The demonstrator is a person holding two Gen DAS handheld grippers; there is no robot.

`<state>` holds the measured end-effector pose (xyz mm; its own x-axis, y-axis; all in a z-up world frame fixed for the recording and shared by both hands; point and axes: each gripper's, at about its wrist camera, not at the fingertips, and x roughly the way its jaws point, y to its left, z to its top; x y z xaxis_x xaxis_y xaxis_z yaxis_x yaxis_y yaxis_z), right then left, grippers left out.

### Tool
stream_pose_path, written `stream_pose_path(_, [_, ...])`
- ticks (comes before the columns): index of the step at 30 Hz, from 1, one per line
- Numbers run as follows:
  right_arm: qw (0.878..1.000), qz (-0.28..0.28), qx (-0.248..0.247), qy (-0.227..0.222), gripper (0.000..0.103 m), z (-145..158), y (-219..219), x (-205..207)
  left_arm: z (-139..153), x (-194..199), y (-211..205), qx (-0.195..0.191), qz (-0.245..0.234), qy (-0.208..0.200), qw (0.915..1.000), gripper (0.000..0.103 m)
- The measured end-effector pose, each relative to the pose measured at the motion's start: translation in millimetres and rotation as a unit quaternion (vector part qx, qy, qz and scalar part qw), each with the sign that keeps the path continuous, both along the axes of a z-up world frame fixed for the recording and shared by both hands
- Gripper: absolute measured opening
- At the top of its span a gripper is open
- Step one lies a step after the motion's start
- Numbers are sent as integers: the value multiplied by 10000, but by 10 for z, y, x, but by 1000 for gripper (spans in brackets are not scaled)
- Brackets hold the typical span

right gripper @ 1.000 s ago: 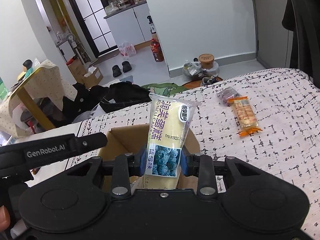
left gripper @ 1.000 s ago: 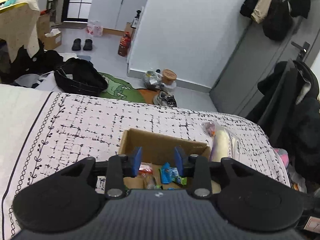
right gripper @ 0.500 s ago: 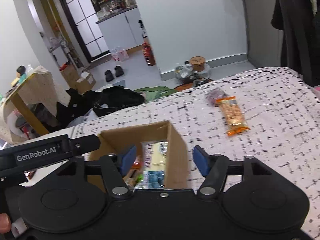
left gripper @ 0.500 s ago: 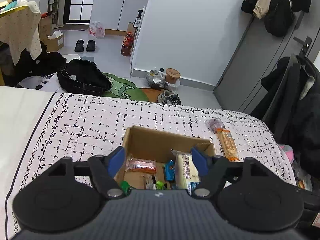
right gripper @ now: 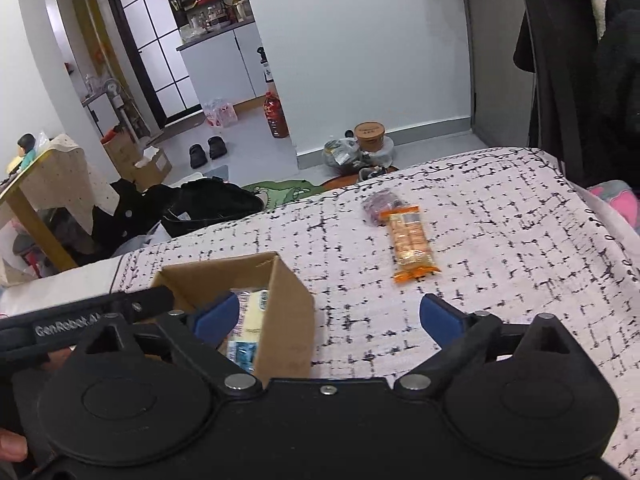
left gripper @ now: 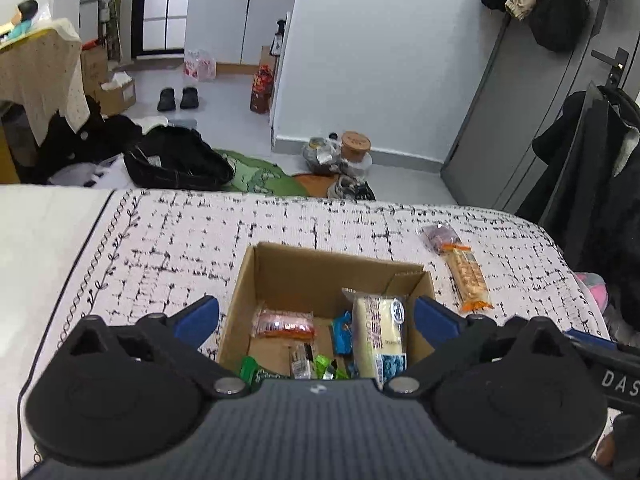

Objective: Organize snacks
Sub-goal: 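Move both grippers back toward the orange biscuit packet and purple packet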

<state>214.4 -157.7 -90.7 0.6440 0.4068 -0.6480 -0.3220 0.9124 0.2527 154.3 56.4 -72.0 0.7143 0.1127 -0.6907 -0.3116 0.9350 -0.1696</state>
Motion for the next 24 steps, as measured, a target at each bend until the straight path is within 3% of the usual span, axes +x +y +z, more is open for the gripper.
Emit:
stream_pose_path(12, [9985, -467, -273, 27, 103, 20, -360, 90, 13, 129, -172, 138, -292, 105, 9994, 103])
stream_pose_path(24, [9986, -515, -97, 80, 103, 55, -626, 308, 234, 371, -364, 427, -464, 170, 9979, 103])
